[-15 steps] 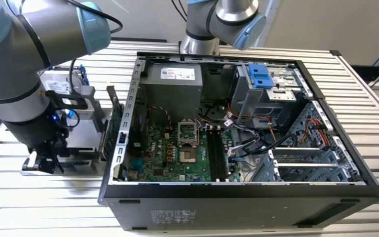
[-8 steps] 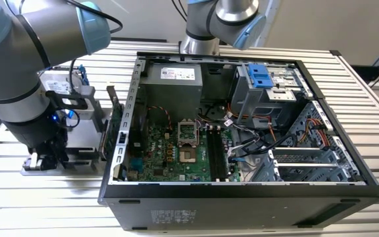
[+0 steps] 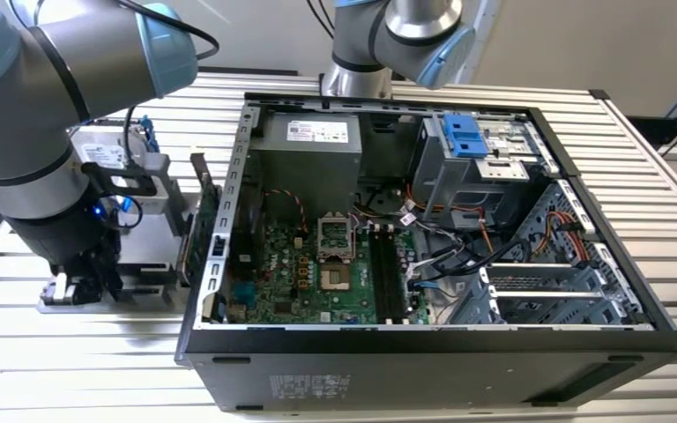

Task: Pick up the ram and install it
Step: 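Pick up the ram and move it above insertion slot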

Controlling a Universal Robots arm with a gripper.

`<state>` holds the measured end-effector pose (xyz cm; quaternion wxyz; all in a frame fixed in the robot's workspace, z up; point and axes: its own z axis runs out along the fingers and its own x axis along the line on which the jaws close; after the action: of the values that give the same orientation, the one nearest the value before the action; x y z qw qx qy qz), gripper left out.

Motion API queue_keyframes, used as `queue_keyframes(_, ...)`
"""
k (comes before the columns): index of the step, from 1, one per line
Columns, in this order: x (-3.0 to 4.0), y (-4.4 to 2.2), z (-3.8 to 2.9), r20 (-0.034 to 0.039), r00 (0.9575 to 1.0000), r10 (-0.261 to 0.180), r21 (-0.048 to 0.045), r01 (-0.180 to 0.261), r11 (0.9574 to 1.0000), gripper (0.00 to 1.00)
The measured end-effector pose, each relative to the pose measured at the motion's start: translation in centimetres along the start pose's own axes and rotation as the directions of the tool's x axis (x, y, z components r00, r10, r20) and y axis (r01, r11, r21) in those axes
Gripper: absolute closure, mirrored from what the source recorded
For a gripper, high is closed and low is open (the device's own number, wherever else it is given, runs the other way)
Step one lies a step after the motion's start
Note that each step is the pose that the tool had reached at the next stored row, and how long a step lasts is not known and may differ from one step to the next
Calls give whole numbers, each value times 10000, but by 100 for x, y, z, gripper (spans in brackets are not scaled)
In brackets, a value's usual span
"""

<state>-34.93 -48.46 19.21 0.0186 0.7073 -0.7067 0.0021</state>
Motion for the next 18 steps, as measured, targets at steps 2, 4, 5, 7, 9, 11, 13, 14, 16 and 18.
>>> queue_keyframes(2, 1, 0, 0, -1, 10000, 0, -1, 0, 10000, 0)
queue_keyframes(4, 1, 0, -1, -1, 10000, 0, -1, 0, 10000, 100)
queue_keyframes(5, 1, 0, -1, -1, 10000, -1, -1, 1, 10000, 100)
queue_keyframes(7, 1, 0, 0, 0, 10000, 0, -1, 0, 10000, 100)
queue_keyframes(9, 5, 0, 0, -1, 10000, 0, -1, 0, 10000, 100)
queue_keyframes(11, 8, 0, 0, -1, 10000, 0, -1, 0, 10000, 100)
queue_keyframes(13, 8, 0, -1, 1, 10000, -1, 1, 1, 10000, 100)
queue_keyframes(14, 9, 0, -5, 0, 10000, -1, -1, 1, 10000, 100)
queue_keyframes(16, 9, 1, -18, 0, 10000, -1, -1, 1, 10000, 100)
queue_keyframes(18, 9, 1, -32, -1, 10000, 0, -1, 0, 10000, 100)
